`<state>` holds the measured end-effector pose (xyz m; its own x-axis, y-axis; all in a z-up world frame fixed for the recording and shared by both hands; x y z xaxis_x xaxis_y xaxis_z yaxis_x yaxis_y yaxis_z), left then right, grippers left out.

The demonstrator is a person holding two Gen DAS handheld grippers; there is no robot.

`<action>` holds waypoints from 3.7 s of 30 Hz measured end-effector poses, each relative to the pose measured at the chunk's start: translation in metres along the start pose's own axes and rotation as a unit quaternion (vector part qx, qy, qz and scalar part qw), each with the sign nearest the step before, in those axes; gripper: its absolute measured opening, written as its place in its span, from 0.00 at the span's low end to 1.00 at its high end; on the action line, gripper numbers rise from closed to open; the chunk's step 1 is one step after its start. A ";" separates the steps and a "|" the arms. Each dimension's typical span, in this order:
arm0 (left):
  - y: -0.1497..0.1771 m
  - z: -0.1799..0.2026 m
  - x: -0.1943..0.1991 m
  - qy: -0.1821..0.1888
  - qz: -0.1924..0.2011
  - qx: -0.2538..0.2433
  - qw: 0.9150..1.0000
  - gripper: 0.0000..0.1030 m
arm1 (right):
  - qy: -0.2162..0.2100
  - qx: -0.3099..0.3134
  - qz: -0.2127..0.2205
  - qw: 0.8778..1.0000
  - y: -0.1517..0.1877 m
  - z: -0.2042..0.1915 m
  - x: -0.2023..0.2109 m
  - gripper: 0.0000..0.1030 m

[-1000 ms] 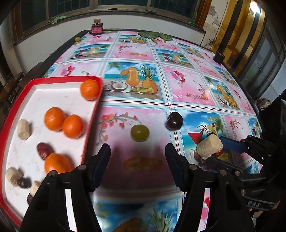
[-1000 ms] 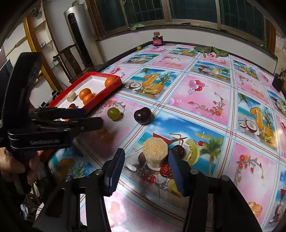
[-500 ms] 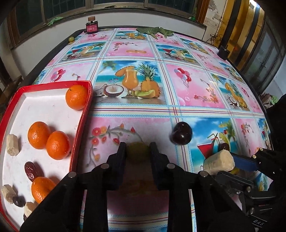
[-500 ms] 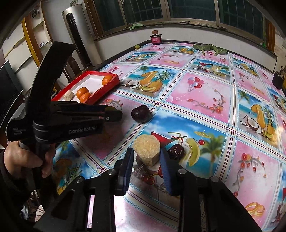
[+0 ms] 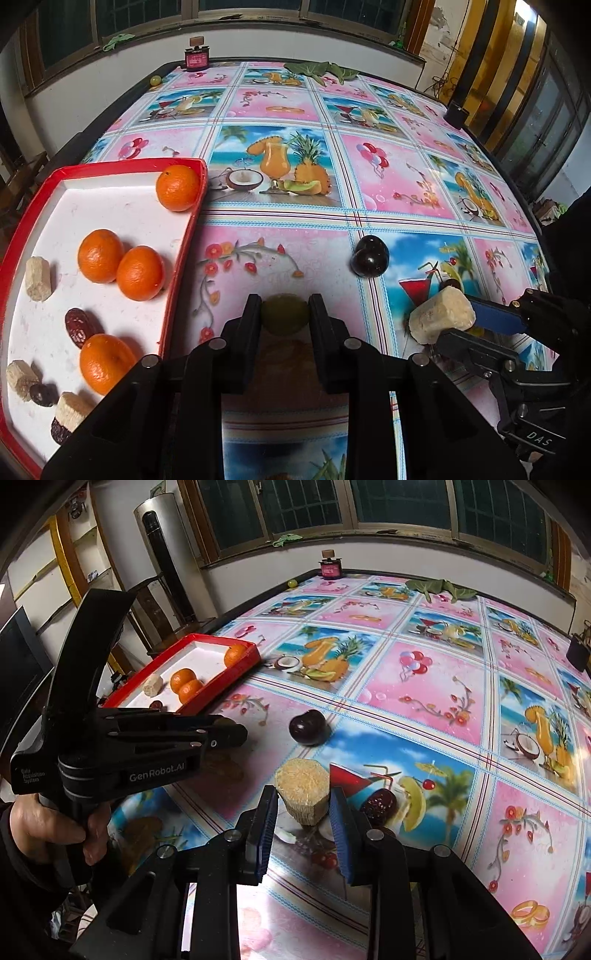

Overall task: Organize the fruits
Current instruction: 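Carry the beige cube and green grape over the tray with both tools, then open both tools to release the cube and grape in the tray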

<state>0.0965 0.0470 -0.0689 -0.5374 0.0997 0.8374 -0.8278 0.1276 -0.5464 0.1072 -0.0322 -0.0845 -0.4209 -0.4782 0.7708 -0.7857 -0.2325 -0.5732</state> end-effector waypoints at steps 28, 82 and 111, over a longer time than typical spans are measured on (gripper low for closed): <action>0.017 -0.026 0.038 -0.018 0.023 0.018 0.999 0.22 | -0.017 0.035 0.008 0.999 -0.010 -0.044 0.005 0.28; 0.066 -0.183 0.053 -0.058 0.012 0.171 0.984 0.23 | -0.129 0.101 -0.033 0.986 -0.062 -0.199 -0.059 0.28; 0.068 -0.207 0.037 -0.072 0.002 0.171 0.983 0.23 | -0.066 0.103 -0.061 0.991 -0.123 -0.209 -0.190 0.29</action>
<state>0.0543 0.2634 -0.0781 -0.5381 -0.0435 0.8417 -0.8180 -0.2138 -0.5340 0.1889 0.2645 -0.1023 -0.2547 -0.5398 0.8023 -0.7117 -0.4570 -0.5335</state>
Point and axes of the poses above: each gripper's, at about its wrist camera, not at the fingertips, and x roughly against the way its jaws point, z to its right, y to its underside, the point moved 7 cm from there along -x, roughly the way its jaws point, and after that the axes turned 11 degrees about -x, right-handed, at the moved point
